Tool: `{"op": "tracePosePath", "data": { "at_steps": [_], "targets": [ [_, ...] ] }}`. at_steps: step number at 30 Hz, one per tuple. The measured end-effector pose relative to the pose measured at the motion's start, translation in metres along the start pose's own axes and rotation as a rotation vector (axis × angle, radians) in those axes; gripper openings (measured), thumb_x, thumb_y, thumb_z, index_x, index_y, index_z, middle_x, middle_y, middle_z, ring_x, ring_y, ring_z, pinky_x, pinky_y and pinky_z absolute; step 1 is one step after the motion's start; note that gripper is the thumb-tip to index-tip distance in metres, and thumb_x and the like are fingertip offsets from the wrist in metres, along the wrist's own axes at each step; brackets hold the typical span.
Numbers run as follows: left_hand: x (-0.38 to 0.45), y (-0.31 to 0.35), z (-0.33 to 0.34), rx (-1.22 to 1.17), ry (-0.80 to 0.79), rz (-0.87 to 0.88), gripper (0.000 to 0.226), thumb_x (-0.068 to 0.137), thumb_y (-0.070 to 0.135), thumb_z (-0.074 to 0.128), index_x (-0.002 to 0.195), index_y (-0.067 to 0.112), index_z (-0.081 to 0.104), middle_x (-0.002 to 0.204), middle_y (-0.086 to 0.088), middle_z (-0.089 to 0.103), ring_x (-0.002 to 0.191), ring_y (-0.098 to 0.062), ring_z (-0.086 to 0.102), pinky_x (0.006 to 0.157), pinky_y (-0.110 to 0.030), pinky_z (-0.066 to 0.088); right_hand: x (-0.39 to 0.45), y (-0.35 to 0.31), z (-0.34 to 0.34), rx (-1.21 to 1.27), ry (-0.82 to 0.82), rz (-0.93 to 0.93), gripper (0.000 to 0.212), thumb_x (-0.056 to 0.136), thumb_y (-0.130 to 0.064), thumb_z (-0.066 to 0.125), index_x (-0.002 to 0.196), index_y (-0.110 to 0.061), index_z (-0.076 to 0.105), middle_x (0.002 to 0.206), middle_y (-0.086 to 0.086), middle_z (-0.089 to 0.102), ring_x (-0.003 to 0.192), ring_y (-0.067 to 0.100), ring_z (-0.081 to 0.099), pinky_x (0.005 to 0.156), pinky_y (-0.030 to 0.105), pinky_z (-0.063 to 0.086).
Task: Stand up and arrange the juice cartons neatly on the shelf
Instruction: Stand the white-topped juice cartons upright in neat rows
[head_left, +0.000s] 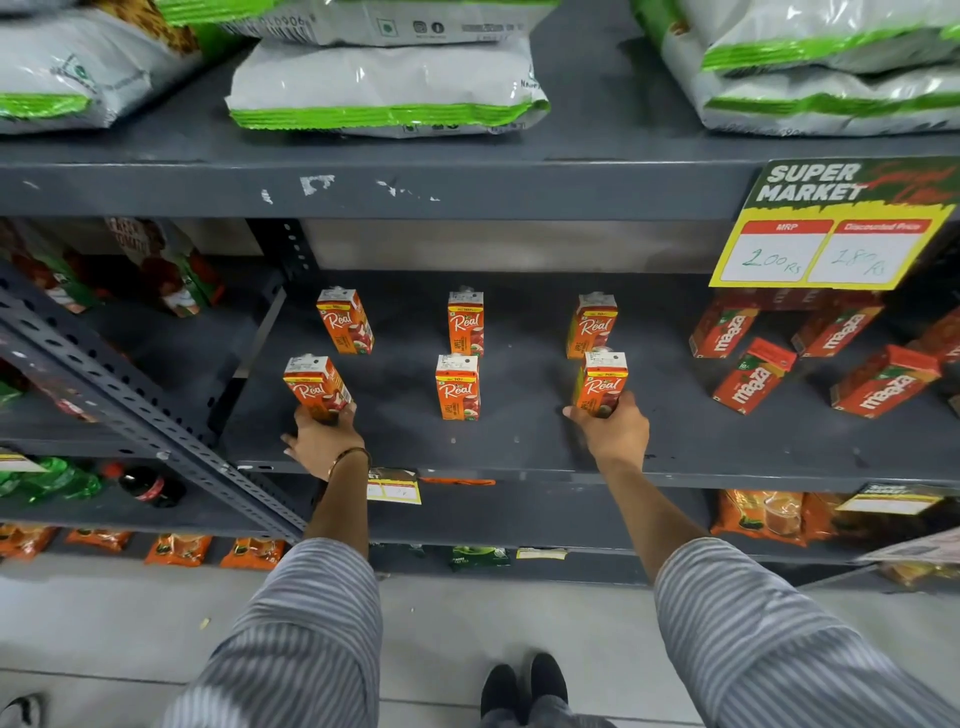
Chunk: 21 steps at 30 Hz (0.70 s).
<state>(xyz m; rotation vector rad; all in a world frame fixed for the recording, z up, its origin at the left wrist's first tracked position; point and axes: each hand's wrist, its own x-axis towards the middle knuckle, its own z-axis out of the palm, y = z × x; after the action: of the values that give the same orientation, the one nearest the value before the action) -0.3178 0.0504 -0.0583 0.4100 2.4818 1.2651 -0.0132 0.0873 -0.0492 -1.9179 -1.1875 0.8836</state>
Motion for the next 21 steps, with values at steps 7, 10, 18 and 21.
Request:
{"op": "tracePosePath", "data": {
  "at_steps": [7,10,18,21],
  "targets": [
    [0.000,0.000,0.000,0.013,-0.006,-0.003,0.060,0.079,0.025,0.072,0.131,0.010,0.045,0.143,-0.025,0.042,0.143,-0.038,0.018,0.113,-0.056,0.027,-0.001,0.001,-0.002,-0.012,-0.008,-0.015,0.061,0.069,-0.033,0.079,0.118,-0.010,0.051,0.113,0.011,0.067,0.104,0.030,0.064,0.088,0.037,0.050],
    [0.000,-0.001,-0.001,0.021,-0.009,-0.009,0.066,0.077,0.026,0.074,0.133,0.010,0.042,0.145,-0.026,0.038,0.142,-0.040,0.019,0.113,-0.056,0.026,-0.001,0.001,-0.003,-0.022,-0.025,-0.021,0.060,0.070,-0.033,0.079,0.118,-0.010,0.050,0.114,0.011,0.066,0.105,0.031,0.063,0.088,0.038,0.050],
    [-0.046,-0.020,0.010,0.146,-0.083,0.204,0.085,0.076,0.031,0.074,0.137,-0.004,0.028,0.147,-0.026,0.034,0.141,-0.042,0.020,0.119,-0.050,0.015,-0.008,0.014,-0.012,-0.071,-0.080,-0.100,0.062,0.073,-0.025,0.077,0.124,-0.013,0.045,0.122,0.012,0.061,0.114,0.032,0.057,0.095,0.043,0.047],
    [-0.094,-0.024,0.025,0.205,-0.168,0.346,0.081,0.079,0.031,0.071,0.138,-0.006,0.030,0.147,-0.027,0.034,0.141,-0.042,0.022,0.118,-0.049,0.015,-0.013,0.029,-0.026,-0.117,-0.052,-0.162,0.066,0.072,-0.027,0.077,0.127,-0.016,0.042,0.128,0.012,0.054,0.121,0.031,0.051,0.099,0.043,0.044]
  ]
}}
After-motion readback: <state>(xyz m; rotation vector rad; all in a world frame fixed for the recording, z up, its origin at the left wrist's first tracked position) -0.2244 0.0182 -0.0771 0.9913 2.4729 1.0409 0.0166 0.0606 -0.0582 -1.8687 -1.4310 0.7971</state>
